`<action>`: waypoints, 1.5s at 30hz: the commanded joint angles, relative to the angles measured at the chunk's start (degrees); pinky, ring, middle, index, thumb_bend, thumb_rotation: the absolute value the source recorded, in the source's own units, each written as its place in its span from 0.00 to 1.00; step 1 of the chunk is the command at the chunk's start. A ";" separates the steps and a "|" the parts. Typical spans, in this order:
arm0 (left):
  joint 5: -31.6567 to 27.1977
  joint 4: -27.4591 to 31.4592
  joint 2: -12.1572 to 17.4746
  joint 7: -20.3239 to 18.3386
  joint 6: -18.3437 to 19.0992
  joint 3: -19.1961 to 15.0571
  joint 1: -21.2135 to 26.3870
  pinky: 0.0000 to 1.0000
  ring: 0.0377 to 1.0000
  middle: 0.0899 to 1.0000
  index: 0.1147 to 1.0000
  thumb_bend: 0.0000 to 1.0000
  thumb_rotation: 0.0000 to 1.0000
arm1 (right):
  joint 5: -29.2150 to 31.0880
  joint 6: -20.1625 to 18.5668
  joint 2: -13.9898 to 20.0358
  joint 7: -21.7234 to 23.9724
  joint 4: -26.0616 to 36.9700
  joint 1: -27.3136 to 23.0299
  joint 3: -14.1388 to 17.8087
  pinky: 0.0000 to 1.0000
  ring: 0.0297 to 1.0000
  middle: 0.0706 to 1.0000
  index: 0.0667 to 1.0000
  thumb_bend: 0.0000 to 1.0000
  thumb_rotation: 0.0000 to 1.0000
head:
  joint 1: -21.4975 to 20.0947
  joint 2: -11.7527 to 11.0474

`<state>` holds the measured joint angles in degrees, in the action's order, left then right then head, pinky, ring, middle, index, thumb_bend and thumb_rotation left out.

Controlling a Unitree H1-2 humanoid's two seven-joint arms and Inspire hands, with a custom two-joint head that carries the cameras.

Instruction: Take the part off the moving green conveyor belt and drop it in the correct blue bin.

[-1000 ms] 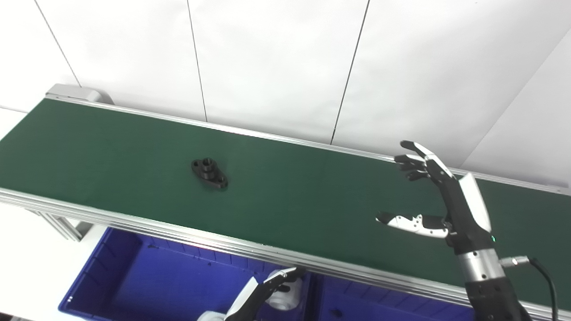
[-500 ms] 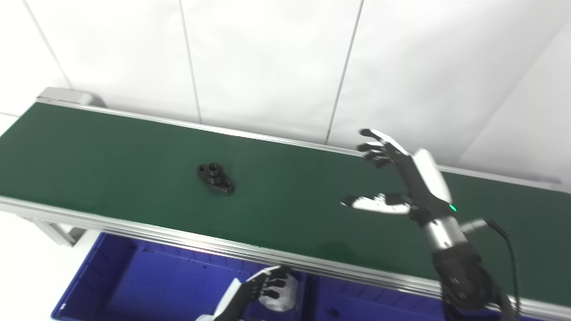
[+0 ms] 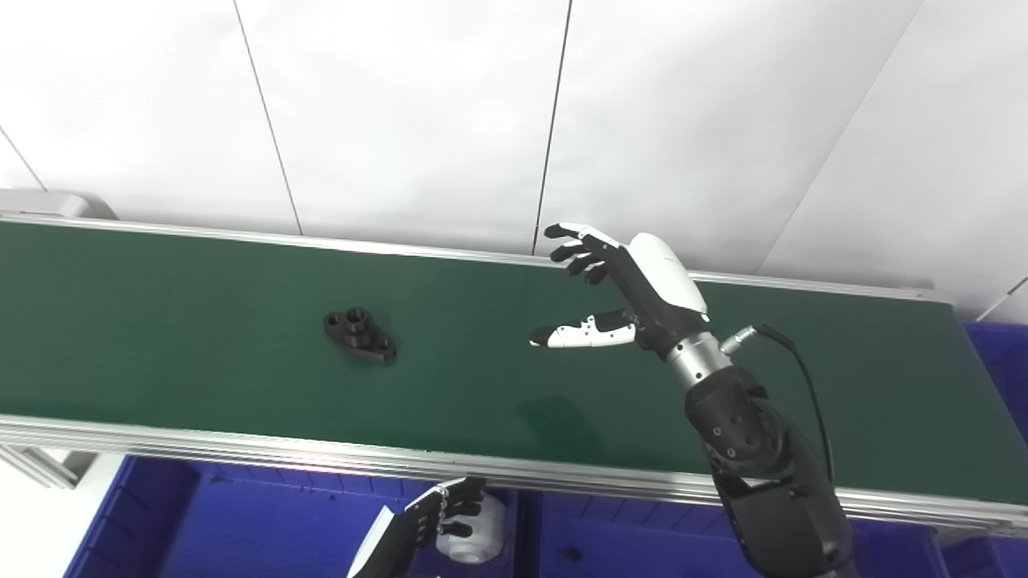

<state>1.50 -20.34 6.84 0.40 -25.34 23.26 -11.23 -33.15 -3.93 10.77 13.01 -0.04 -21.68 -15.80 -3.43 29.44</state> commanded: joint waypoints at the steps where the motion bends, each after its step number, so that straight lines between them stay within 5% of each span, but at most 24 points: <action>1: -0.06 1.87 -0.61 -0.92 -1.59 -0.60 0.07 0.68 0.76 0.78 0.76 0.91 0.27 | -0.35 -1.37 0.19 0.99 0.67 -3.25 -0.46 0.59 0.67 0.70 0.81 0.83 0.47 | 0.13 0.32; 10: 0.55 2.00 -1.32 -0.94 -1.59 -1.76 -0.32 0.69 0.74 0.76 0.75 0.90 0.27 | -0.91 -0.65 -0.15 1.90 -2.74 -6.02 -1.71 0.59 0.67 0.70 0.79 0.83 0.44 | 1.03 1.39; 29: 7.23 3.36 3.62 18.15 -1.59 11.16 1.58 0.75 0.78 0.77 0.73 0.91 0.33 | -6.32 -0.83 -1.39 2.90 -11.33 -12.08 -8.15 0.60 0.69 0.71 0.79 0.83 0.46 | 6.65 1.15; 45: 5.87 5.96 4.76 17.89 -1.58 12.73 -0.77 0.76 0.80 0.80 0.75 0.95 0.39 | -9.90 -2.56 -5.00 3.25 -20.92 -16.68 -11.44 0.60 0.71 0.74 0.80 0.83 0.44 | 7.69 0.72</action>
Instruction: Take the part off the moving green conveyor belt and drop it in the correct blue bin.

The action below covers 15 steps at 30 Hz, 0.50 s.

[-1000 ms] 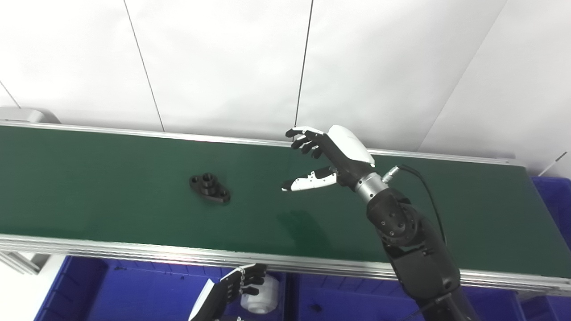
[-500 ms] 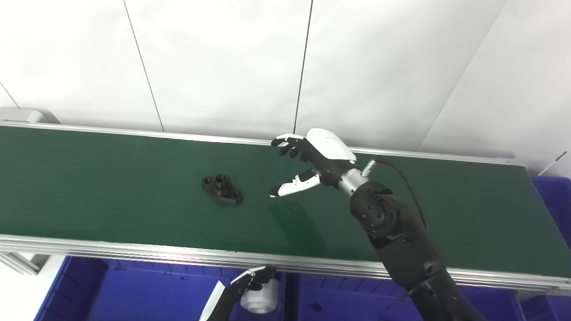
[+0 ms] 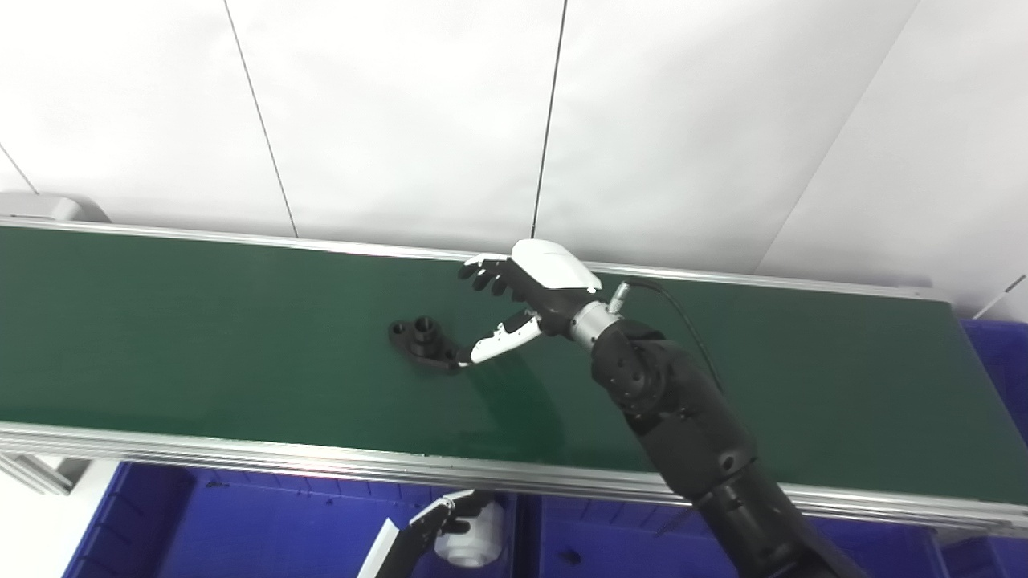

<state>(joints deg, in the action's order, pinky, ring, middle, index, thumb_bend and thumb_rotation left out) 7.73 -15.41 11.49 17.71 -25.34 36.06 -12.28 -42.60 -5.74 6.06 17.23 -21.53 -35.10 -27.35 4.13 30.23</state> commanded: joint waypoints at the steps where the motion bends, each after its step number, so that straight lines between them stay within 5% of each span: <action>1: -0.32 0.97 0.04 0.71 -1.58 -0.05 0.31 0.76 0.81 0.80 0.75 0.96 0.39 | -0.72 -0.99 -0.40 -0.98 0.21 -3.48 -0.14 0.60 0.71 0.74 0.80 0.83 0.44 | 0.19 -0.10; 15: -0.81 0.34 -0.24 0.82 -1.58 0.45 0.87 0.74 0.80 0.81 0.75 0.95 0.38 | -4.96 -2.35 -1.16 -2.38 -4.79 -5.64 -3.81 0.60 0.71 0.75 0.80 0.83 0.40 | 0.74 -0.30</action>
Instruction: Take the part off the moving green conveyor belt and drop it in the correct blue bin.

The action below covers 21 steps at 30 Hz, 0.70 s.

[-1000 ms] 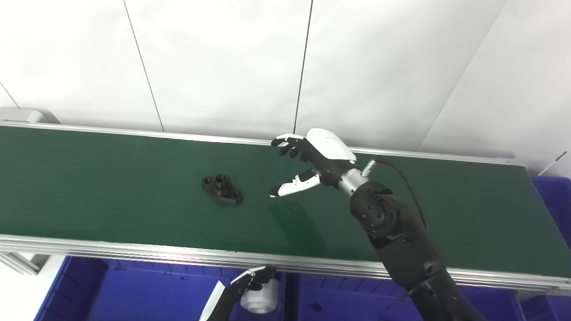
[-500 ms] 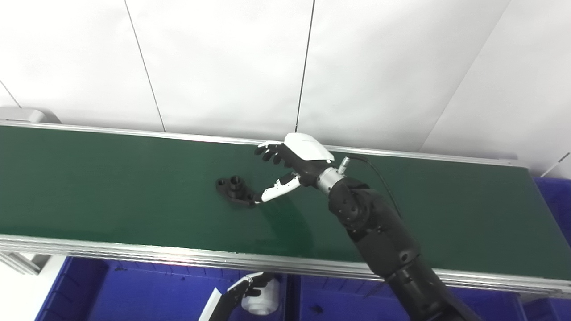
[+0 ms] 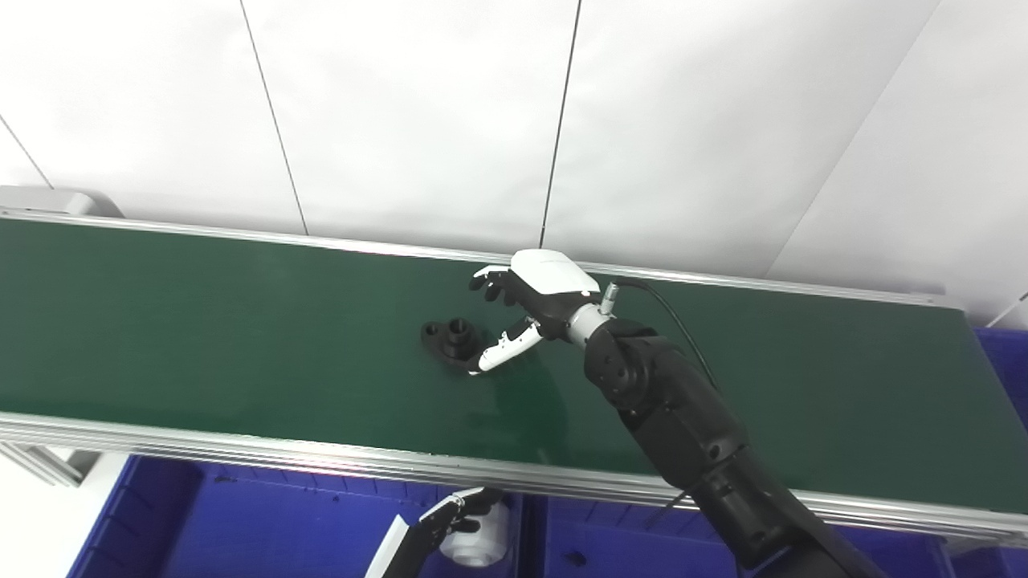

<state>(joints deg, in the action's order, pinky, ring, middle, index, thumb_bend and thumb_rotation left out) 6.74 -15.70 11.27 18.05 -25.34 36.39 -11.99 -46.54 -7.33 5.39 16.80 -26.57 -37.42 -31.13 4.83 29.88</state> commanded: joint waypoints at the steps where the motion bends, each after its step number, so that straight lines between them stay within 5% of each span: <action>1: 0.03 0.62 -0.09 0.41 -1.58 0.10 0.56 0.73 0.79 0.80 0.75 0.95 0.38 | -1.57 -0.74 -0.42 -2.01 -0.41 -3.58 -0.50 0.60 0.72 0.75 0.80 0.83 0.39 | 0.08 0.02; 16: 1.66 1.21 0.19 2.63 -1.58 1.59 0.57 0.75 0.80 0.81 0.75 0.95 0.40 | -6.32 0.30 -0.31 -4.69 -7.15 -5.19 -4.99 0.55 0.69 0.74 0.79 0.82 0.42 | 0.51 0.95; 21: 2.03 1.13 0.13 3.72 -1.59 2.33 0.81 0.76 0.80 0.80 0.75 0.94 0.40 | -5.51 1.49 -0.15 -6.63 -7.85 -4.31 -5.06 0.44 0.55 0.67 0.72 0.75 0.20 | 0.49 1.30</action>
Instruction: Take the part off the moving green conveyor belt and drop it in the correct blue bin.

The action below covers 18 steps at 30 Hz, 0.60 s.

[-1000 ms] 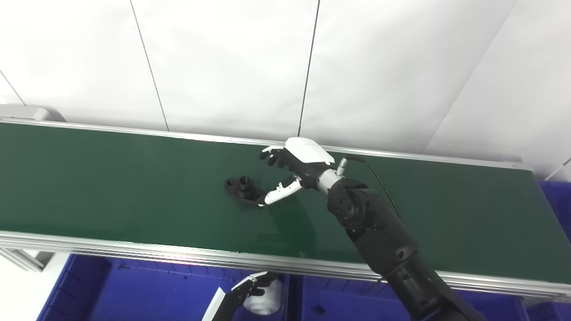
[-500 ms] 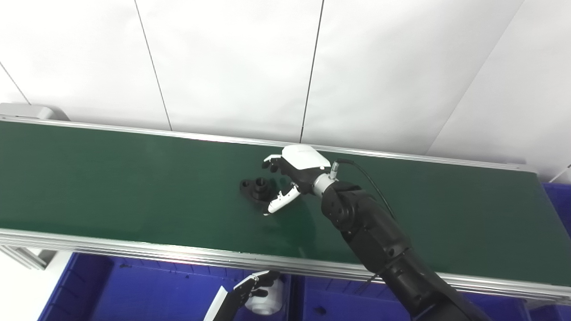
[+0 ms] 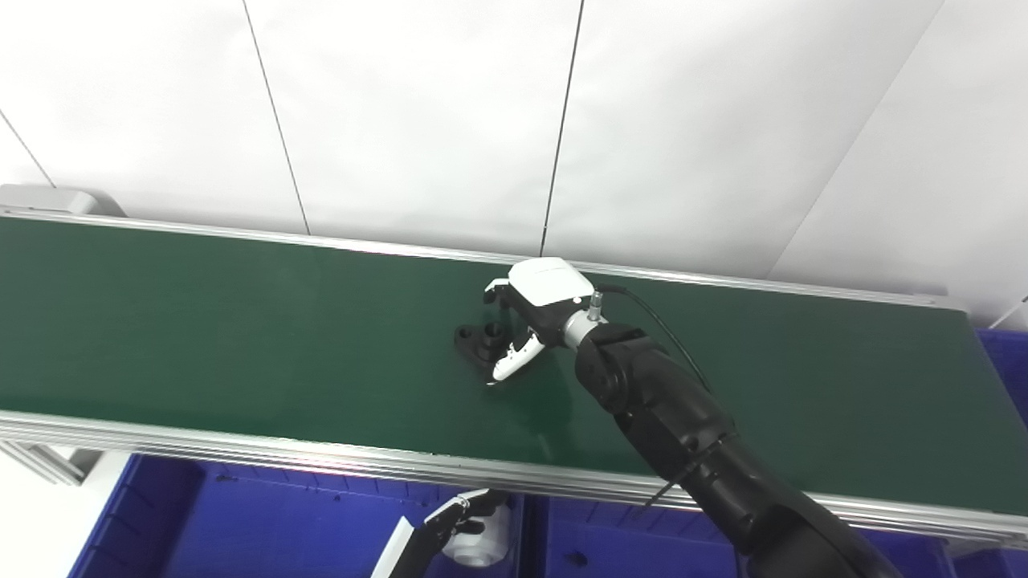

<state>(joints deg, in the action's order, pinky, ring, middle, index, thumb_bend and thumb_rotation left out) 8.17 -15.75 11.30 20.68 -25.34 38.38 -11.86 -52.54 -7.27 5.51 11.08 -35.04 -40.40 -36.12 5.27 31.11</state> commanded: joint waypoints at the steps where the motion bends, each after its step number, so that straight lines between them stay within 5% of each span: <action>1: 0.37 1.16 0.07 1.10 -1.59 0.44 0.71 0.75 0.80 0.80 0.75 0.94 0.40 | 0.76 1.89 -0.19 -1.21 0.66 -1.13 -0.09 0.38 0.46 0.50 0.60 0.62 0.08 | 0.05 0.07; 6: -0.13 1.40 -0.11 1.07 -1.59 0.71 0.62 0.75 0.81 0.81 0.76 0.94 0.40 | -0.58 3.30 1.22 -1.08 1.10 -0.56 -2.77 0.25 0.32 0.38 0.50 0.53 0.00 | 0.24 0.24; 18: -0.40 1.01 -0.10 1.54 -1.59 0.82 1.00 0.75 0.80 0.80 0.75 0.96 0.41 | -5.12 4.63 6.38 1.59 5.74 0.70 -10.44 0.24 0.36 0.41 0.51 0.51 0.00 | 0.22 0.40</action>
<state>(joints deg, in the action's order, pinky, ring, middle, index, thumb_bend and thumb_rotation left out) 7.98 -15.74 11.20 21.79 -25.34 39.49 -11.21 -56.89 -5.65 11.18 10.51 -29.54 -40.53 -45.38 5.45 31.46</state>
